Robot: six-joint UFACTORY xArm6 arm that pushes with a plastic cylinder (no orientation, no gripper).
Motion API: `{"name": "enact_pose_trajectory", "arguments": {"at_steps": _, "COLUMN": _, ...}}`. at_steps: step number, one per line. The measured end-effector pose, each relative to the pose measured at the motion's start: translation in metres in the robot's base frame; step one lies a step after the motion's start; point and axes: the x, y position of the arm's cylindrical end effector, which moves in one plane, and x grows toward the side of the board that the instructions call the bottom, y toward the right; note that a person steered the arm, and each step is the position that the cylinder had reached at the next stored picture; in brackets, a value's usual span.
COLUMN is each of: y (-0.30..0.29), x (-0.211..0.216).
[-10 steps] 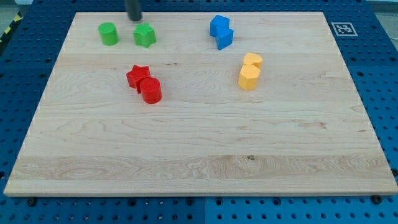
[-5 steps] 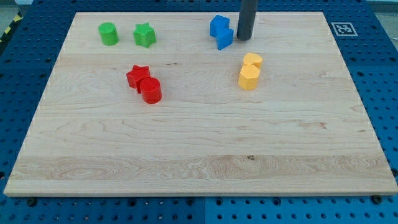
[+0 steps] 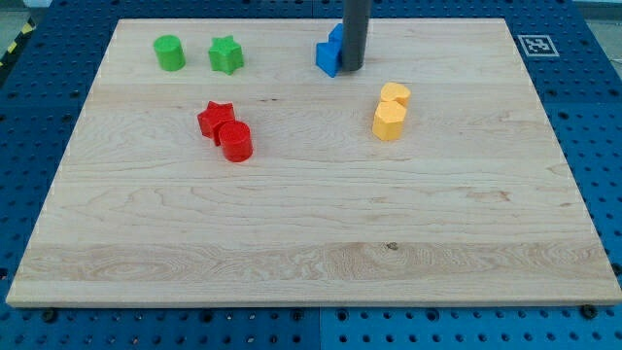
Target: Push the blue triangle towards green star
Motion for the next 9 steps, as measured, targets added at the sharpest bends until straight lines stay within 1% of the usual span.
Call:
{"name": "enact_pose_trajectory", "arguments": {"at_steps": 1, "y": -0.022, "x": 0.0}}
{"name": "enact_pose_trajectory", "arguments": {"at_steps": 2, "y": -0.027, "x": 0.0}}
{"name": "enact_pose_trajectory", "arguments": {"at_steps": 4, "y": 0.004, "x": -0.013}}
{"name": "enact_pose_trajectory", "arguments": {"at_steps": 5, "y": -0.004, "x": -0.013}}
{"name": "enact_pose_trajectory", "arguments": {"at_steps": 9, "y": -0.076, "x": -0.013}}
